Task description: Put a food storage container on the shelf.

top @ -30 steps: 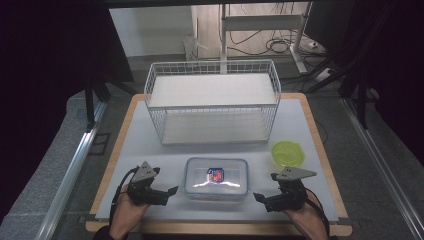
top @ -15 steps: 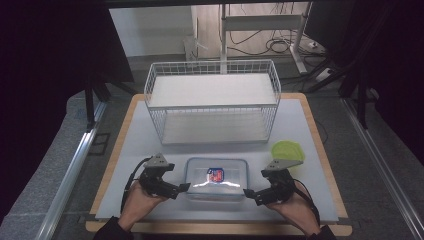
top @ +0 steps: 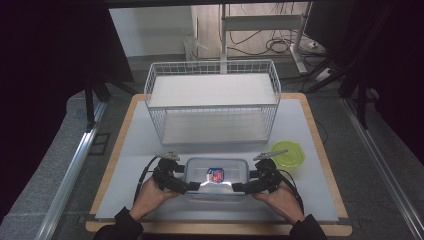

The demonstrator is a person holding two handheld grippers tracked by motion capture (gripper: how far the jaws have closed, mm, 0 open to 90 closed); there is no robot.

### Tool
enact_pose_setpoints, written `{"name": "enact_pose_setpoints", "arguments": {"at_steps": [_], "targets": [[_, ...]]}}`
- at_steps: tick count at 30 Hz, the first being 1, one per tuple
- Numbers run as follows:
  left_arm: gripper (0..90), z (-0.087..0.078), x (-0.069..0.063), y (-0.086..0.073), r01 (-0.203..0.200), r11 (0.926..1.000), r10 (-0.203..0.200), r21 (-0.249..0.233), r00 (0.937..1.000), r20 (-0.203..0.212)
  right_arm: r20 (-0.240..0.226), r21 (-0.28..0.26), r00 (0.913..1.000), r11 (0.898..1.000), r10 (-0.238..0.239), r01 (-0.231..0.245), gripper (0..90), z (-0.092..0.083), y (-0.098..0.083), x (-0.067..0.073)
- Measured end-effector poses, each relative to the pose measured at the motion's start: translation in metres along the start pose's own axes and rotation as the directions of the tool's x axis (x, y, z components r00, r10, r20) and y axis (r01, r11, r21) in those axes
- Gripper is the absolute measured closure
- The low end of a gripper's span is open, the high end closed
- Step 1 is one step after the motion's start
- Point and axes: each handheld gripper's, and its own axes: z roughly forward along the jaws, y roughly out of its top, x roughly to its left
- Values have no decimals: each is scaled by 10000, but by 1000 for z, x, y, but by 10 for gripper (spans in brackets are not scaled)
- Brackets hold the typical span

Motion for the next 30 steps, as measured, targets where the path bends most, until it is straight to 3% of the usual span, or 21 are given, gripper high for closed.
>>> {"name": "enact_pose_setpoints", "arguments": {"at_steps": [3,8,12,13,14,15,16,18,20,26,30], "targets": [[0,-2,-6,-2,-15,9999,18,142,9999,-158,-26,33,10000,10000,78,-78,106,-3,-1,1],[10,-7,-22,-9,-527,9986,525,-4,9962,-699,151,-42,9998,9999,-136,137,171,-10,-7,9],[126,-16,-31,-17,-721,9968,684,-348,9928,-987,-14,-564,10000,9984,-3,2,329,-23,-16,12],[126,-18,-33,-19,-732,9964,685,-437,9925,-1011,-14,-564,10000,9984,-3,2,329,-23,-16,12],[184,-22,-34,-23,-600,9952,519,-773,9934,-1027,-25,-722,10000,9974,-11,9,362,-26,-19,14],[220,-22,-34,-23,-600,9952,519,-773,9934,-1027,21,-764,10000,9970,-78,79,374,-27,-20,15],[220,-25,-35,-25,-487,9943,393,-948,9944,-985,21,-764,10000,9970,-78,79,374,-27,-20,15],[332,-32,-35,-33,-360,9896,256,-1390,9968,-762,49,-811,9997,9964,-253,256,438,-32,-23,19],[392,-35,-36,-35,-277,9881,175,-1512,9975,-686,-82,-917,9996,9955,-255,247,468,-35,-26,19],[457,-40,-41,-44,12,9824,-136,-1867,9978,-648,-58,-1041,9996,9942,-286,278,481,-37,-29,23],[457,-38,-43,-43,322,9787,-489,-2027,9958,-780,-165,-1183,9998,9929,61,-80,491,-36,-29,21]]}}
